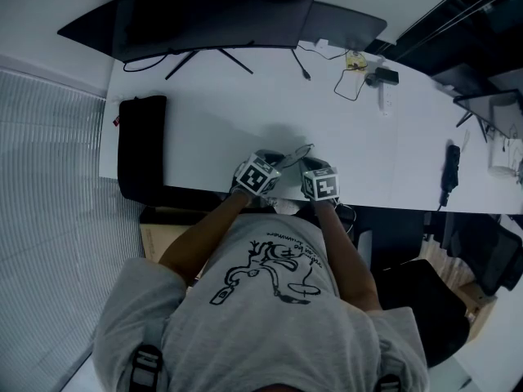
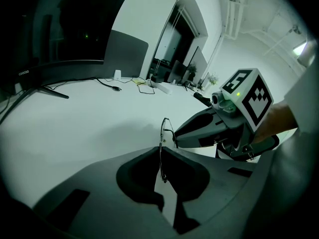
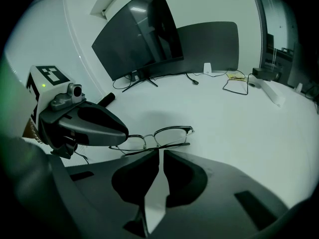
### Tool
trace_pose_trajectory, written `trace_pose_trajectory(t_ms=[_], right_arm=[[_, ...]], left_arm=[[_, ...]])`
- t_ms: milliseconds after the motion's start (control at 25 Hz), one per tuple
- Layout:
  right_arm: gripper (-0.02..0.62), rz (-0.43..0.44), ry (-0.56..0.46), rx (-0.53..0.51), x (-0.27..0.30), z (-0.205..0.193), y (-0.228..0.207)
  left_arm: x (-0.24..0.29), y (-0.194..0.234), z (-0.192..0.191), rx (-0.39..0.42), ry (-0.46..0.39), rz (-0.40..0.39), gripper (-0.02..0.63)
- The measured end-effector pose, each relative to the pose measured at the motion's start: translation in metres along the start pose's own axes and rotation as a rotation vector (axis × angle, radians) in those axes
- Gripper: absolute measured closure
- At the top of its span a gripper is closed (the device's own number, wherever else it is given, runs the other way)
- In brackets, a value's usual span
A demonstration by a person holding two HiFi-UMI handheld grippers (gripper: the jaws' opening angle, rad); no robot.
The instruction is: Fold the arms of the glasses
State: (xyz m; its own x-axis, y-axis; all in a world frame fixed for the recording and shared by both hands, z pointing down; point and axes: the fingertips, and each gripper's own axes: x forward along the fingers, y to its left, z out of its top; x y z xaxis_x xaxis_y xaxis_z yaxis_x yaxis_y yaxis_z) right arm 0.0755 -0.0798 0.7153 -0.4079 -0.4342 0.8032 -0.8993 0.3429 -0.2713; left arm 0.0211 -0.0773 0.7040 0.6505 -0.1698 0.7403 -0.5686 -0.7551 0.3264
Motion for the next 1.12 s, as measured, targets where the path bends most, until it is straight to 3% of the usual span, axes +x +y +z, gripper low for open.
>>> trace_pose_trajectory(t_ms=[480,1120], right_arm=[[0.571,-0.006,-0.001,-0.002,0.014,-0.002,-0.007],[0.565,-0.007,-0.006,-0.006,-0.003,0.002,-0.004]], left_arm=[[0.003,0.001,0.005,0.011,-0.017,-0.014,0.575],[0.000,0.013,0.008,0.051,-0.044,0.051,0.576]])
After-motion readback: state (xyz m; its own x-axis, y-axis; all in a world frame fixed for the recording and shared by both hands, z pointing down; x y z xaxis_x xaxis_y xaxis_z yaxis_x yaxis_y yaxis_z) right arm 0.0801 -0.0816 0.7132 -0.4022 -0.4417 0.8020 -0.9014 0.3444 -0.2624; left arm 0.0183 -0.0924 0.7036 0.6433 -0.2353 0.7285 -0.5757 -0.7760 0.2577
